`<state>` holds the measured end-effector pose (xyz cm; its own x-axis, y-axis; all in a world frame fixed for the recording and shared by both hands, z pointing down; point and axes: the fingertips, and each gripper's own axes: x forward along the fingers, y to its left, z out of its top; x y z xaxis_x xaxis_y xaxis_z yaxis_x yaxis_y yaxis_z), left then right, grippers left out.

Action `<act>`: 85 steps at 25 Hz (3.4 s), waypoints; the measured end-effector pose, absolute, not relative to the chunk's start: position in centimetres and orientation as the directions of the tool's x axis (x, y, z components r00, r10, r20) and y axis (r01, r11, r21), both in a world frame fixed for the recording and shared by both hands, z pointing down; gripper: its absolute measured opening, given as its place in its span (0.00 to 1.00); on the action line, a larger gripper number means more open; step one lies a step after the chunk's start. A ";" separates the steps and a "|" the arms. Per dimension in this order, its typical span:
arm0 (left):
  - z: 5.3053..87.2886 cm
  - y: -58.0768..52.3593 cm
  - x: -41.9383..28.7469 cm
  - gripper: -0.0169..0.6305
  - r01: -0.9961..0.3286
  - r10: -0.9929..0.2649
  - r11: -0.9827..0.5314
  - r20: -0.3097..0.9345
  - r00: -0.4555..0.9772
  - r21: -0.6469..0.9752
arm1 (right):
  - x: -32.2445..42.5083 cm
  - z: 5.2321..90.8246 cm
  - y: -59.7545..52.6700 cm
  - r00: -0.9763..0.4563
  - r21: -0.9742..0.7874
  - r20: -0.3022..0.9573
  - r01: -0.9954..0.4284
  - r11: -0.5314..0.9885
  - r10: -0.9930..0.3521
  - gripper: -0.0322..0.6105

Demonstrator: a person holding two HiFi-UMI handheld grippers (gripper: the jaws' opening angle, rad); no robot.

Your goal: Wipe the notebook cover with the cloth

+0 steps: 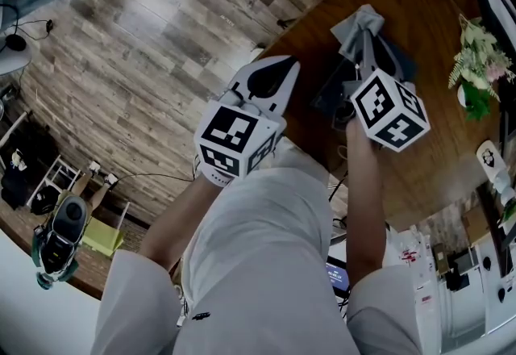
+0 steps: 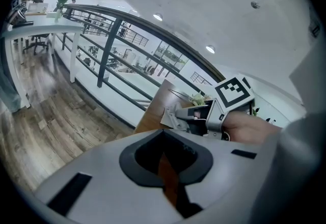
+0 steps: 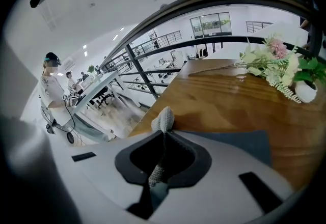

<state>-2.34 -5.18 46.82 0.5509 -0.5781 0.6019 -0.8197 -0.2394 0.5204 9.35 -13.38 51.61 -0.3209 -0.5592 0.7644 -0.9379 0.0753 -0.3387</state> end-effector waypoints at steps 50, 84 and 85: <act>18.6 3.6 -11.2 0.06 -0.827 -0.798 -0.454 0.262 0.543 0.331 | 10.9 18.4 4.9 -0.445 -0.074 0.331 -0.891 0.447 -0.832 0.10; 14.5 5.1 -9.1 0.06 -0.800 -0.783 -0.543 0.188 0.592 0.256 | 12.2 14.3 9.3 -0.390 -0.094 0.172 -0.921 0.379 -0.905 0.09; 14.5 5.2 -9.0 0.06 -0.798 -0.782 -0.544 0.189 0.594 0.259 | 12.0 14.3 9.3 -0.395 -0.088 0.175 -0.919 0.385 -0.902 0.09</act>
